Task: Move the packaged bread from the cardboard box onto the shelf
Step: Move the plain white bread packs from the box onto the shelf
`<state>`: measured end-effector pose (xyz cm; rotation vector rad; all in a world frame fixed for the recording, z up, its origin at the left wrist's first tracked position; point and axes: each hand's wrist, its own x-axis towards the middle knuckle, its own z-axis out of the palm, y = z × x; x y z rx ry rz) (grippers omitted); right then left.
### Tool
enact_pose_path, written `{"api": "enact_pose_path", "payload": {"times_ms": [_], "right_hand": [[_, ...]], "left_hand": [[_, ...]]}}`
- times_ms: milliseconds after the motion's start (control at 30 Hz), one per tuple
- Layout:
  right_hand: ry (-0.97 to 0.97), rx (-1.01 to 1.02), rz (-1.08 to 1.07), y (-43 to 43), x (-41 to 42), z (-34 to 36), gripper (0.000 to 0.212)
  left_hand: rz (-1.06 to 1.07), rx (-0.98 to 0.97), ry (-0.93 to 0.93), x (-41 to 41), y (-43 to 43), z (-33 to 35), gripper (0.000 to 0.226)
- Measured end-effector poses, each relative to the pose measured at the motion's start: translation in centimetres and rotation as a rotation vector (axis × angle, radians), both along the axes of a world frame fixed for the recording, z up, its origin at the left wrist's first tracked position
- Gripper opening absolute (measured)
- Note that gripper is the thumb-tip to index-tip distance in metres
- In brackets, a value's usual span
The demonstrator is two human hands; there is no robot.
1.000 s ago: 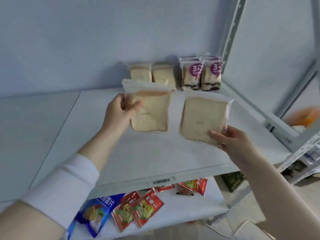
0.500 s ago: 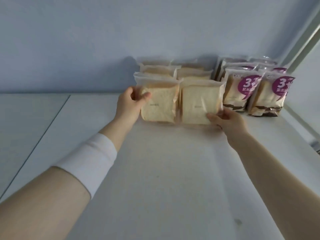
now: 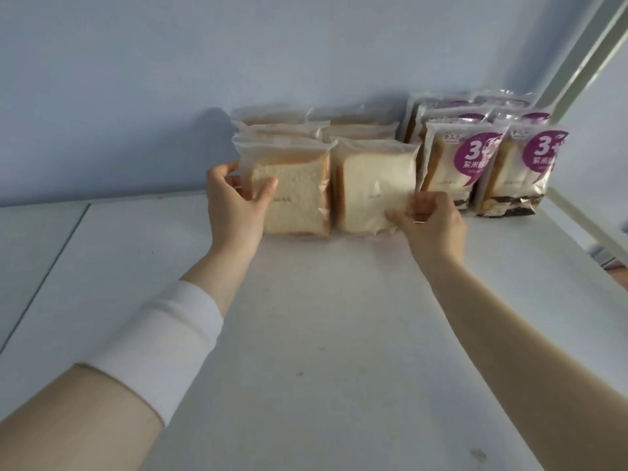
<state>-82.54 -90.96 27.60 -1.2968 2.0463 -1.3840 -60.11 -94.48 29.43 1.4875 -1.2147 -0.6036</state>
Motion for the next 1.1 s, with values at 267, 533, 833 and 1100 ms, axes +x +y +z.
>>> {"api": "enact_pose_path", "payload": {"times_ms": [267, 533, 833, 1100], "right_hand": [[0.534, 0.269, -0.013, 13.3, -0.7, 2.8, 0.062], [0.772, 0.548, -0.227, 33.9, -11.5, 4.4, 0.051], [0.554, 0.982, -0.505, 62.2, -29.0, -4.6, 0.046], [0.285, 1.239, -0.529, 71.9, -37.6, -17.9, 0.044]], "left_hand": [[-0.247, -0.167, -0.866, -4.8, 10.1, 2.2, 0.051], [-0.903, -0.347, -1.346, -22.8, 27.2, 4.8, 0.039], [-1.399, -0.450, -1.486, -45.9, 50.6, -4.3, 0.038], [-1.661, -0.139, -1.600, -57.1, 56.8, -20.0, 0.041]]}}
